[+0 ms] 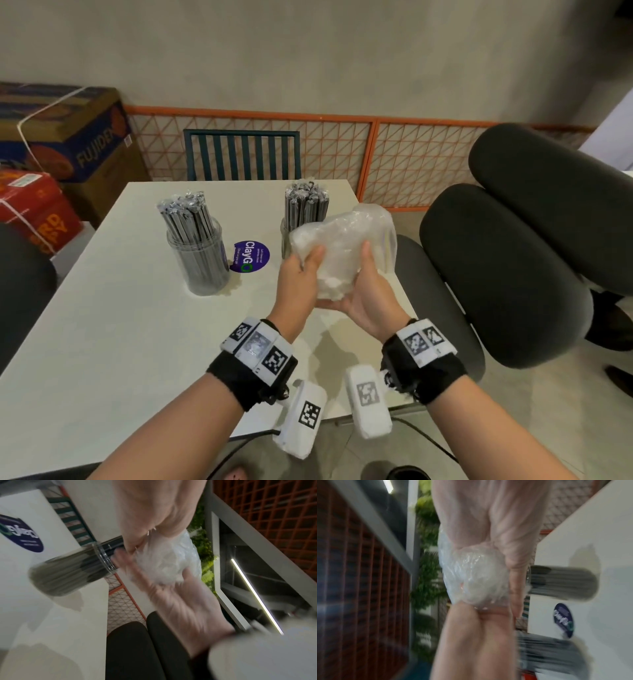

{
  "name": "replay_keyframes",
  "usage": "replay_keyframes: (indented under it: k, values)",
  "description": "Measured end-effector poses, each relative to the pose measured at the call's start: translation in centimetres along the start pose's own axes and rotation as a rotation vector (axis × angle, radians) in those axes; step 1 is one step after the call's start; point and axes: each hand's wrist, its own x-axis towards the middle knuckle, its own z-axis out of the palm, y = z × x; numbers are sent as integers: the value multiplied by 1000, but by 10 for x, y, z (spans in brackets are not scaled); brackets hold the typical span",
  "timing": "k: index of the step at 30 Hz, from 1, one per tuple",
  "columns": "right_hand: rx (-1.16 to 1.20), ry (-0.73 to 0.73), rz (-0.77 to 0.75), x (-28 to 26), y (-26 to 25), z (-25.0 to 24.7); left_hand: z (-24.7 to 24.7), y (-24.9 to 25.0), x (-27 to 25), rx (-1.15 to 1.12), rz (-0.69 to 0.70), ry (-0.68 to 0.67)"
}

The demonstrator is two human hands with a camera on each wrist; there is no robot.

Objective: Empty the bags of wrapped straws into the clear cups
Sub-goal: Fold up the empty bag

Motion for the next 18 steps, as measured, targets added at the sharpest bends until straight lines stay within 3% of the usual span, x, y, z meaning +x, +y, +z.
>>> replay_keyframes:
  k: [3,8,12,13,15,18]
  values:
    - [152,-36,24,0,-17,3,4,6,-5,16,-9,-70]
    - [182,-169,70,6,-12,-6,-4,8,7,181,-173,-248]
    - [-12,-213,96,16,2,-5,-15,-6,8,860,-264,-301]
    - [-61,-198,72,19,5,-6,-17,-11,5,920,-236,-295]
    - [-177,-141,11,23,6,-8,-24,-21,1,854,-135,-321]
    - [-404,-1,-104,18,-4,-16,-52,-23,-21,547,-193,-273]
